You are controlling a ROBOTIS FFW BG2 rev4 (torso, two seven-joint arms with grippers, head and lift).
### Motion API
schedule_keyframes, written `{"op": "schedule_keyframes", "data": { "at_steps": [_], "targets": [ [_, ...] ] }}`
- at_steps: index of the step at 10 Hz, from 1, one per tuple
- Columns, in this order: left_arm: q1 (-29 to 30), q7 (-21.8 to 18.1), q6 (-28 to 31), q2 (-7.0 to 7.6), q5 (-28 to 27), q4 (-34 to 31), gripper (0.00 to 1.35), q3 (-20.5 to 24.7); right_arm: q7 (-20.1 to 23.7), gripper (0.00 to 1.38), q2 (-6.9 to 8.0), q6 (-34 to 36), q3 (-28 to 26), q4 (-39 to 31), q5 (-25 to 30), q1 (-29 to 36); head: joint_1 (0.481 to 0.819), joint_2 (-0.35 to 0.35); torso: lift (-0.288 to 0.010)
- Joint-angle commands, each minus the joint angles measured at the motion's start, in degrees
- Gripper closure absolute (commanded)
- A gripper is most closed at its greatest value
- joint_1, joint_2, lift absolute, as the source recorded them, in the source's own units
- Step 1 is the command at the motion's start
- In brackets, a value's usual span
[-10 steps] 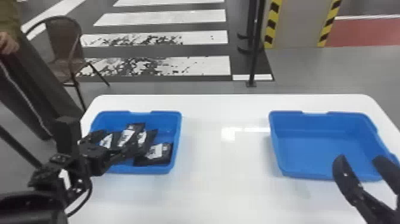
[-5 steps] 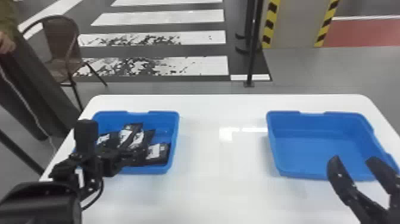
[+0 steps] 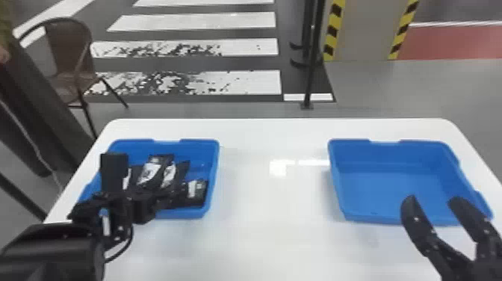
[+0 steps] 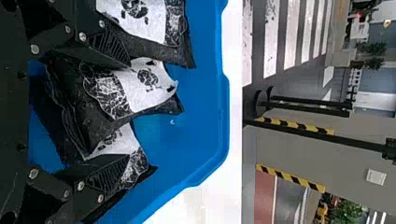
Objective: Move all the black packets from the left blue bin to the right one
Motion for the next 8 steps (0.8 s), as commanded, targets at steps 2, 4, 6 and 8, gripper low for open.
{"op": "schedule_keyframes", "data": {
  "at_steps": [2, 4, 6, 8],
  "targets": [
    [-0.13, -0.82, -1.26, 0.3, -0.29, 0.31, 0.82, -0.62, 0.0, 0.36, 0.0, 0.0, 0.13, 0.45, -0.86, 0.04, 0.695, 0.042, -0.14],
    [-0.13, -1.61, -2.1, 0.74, -4.06, -0.68, 1.29, -1.42, 0.0, 0.36, 0.0, 0.0, 0.13, 0.31, -0.98, 0.18, 0.695, 0.037, -0.14],
    [2.83, -1.43, -2.95, 0.12, -4.74, -6.59, 1.21, 0.52, 0.0, 0.36, -0.09, 0.0, 0.25, 0.03, -1.09, 0.32, 0.695, 0.043, -0.14],
    [8.17, -1.26, -1.4, -0.58, -5.77, -19.38, 1.21, 2.35, 0.97, 0.36, -0.09, 0.28, 0.25, -1.24, -1.43, 0.18, 0.695, 0.06, -0.14]
  ]
}}
